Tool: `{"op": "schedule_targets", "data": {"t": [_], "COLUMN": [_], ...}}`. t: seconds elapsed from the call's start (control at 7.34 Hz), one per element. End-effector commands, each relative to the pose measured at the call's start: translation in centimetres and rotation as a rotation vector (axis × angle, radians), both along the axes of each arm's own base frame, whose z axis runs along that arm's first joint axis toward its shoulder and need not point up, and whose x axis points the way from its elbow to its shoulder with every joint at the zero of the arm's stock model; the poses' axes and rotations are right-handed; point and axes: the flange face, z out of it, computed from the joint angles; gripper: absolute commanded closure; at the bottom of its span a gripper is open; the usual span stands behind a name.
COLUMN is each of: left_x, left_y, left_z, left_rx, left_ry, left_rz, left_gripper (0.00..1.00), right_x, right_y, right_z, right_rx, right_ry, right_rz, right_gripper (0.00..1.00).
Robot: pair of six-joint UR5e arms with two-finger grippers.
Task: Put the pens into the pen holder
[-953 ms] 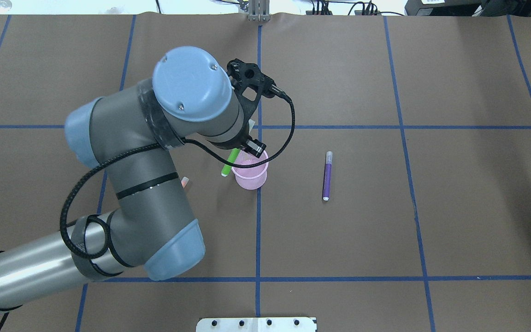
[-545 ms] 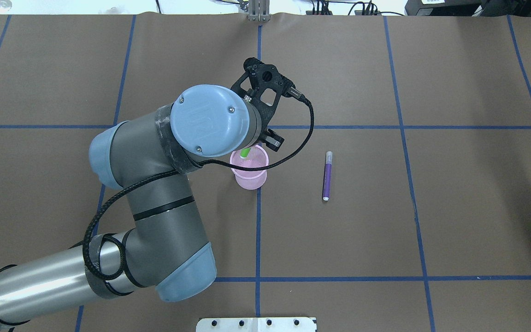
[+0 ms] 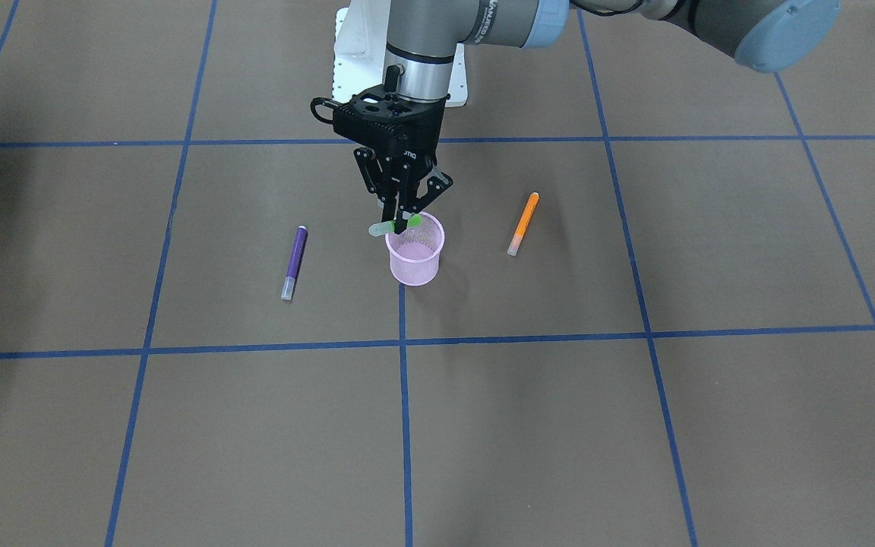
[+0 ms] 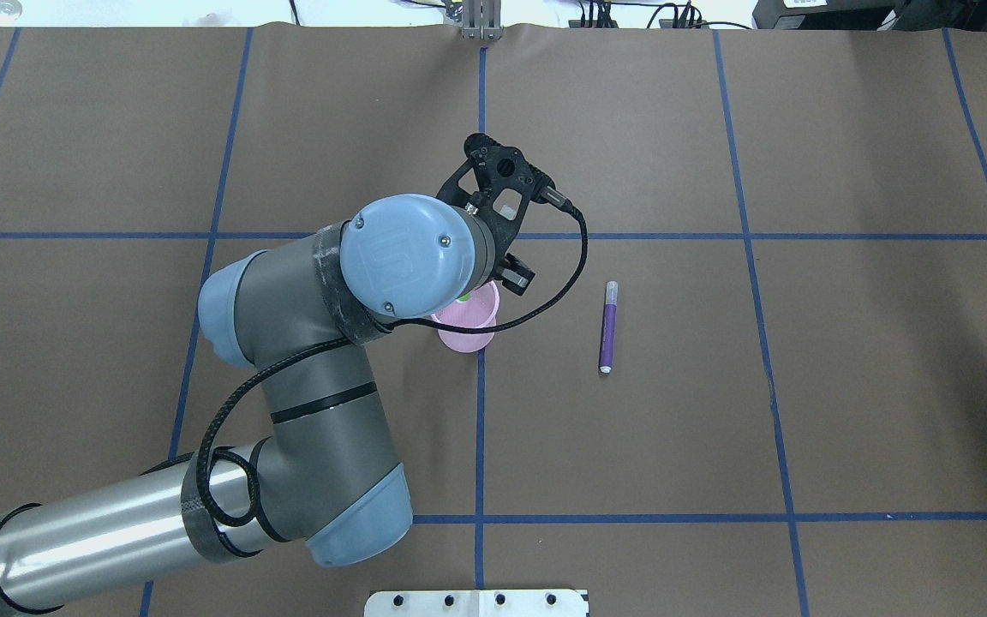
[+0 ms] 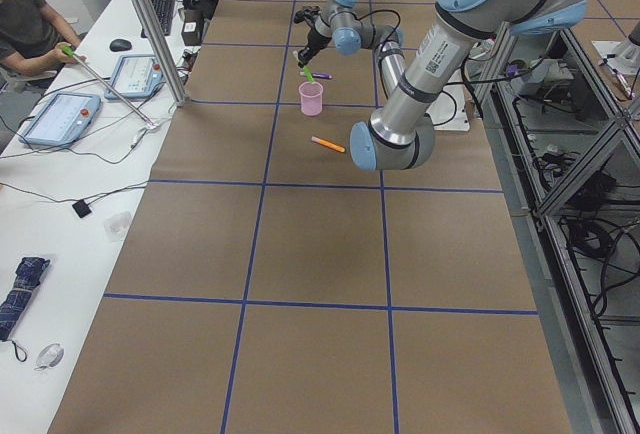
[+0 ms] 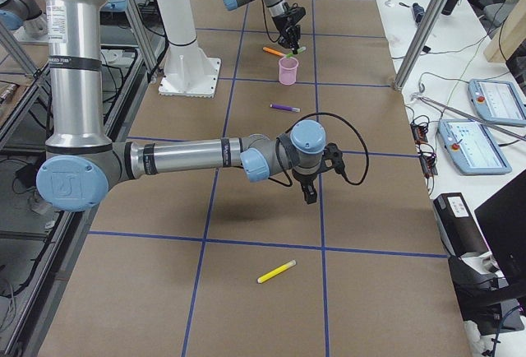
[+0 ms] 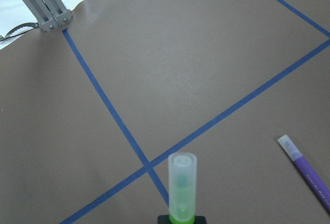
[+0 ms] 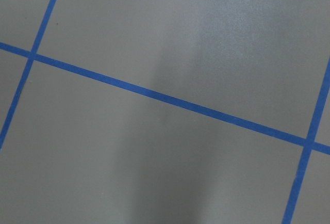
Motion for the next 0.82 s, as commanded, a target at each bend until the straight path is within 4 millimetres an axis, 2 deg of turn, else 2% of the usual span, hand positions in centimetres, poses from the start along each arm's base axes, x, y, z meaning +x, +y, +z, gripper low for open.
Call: {"op": "schedule_targets", "data": {"t": [0.0, 0.14, 0.27, 0.41, 0.54, 0.68], "left_x": [0.7, 0.6, -0.1, -1.4, -2.9, -5.0], "left_y": [0.4, 0.3, -0.2, -1.7, -3.7, -5.9], "left_z": [1.7, 1.7, 1.5, 1.5, 2.8, 3.7], "left_rx": [-0.011, -0.065, -0.08, -0.083, -0.108, -0.159], "left_ry": [-0.01, 0.026, 0.043, 0.042, 0.027, 0.035], "left_rz": [0.006, -0.032, -0.053, -0.076, -0.083, -0.064], "left_gripper": [0.18, 0.01, 0.01, 0.02, 0.02, 0.03], "right_x": [-2.5, -4.3, -6.2, -9.6, -13.4, -15.6], "right_y": [-1.1, -1.3, -2.3, -2.3, -2.9, -3.1], "right_z": [-3.1, -4.7, -7.3, -10.3, -13.7, -16.0], "right_rx": [-0.042, -0.062, -0.113, -0.158, -0.211, -0.256], "right_ry": [-0.024, -0.037, -0.061, -0.083, -0.096, -0.112], "right_rz": [0.035, 0.039, 0.08, 0.093, 0.131, 0.166], "right_gripper": [0.01, 0.01, 0.01, 0.01, 0.01, 0.01]}}
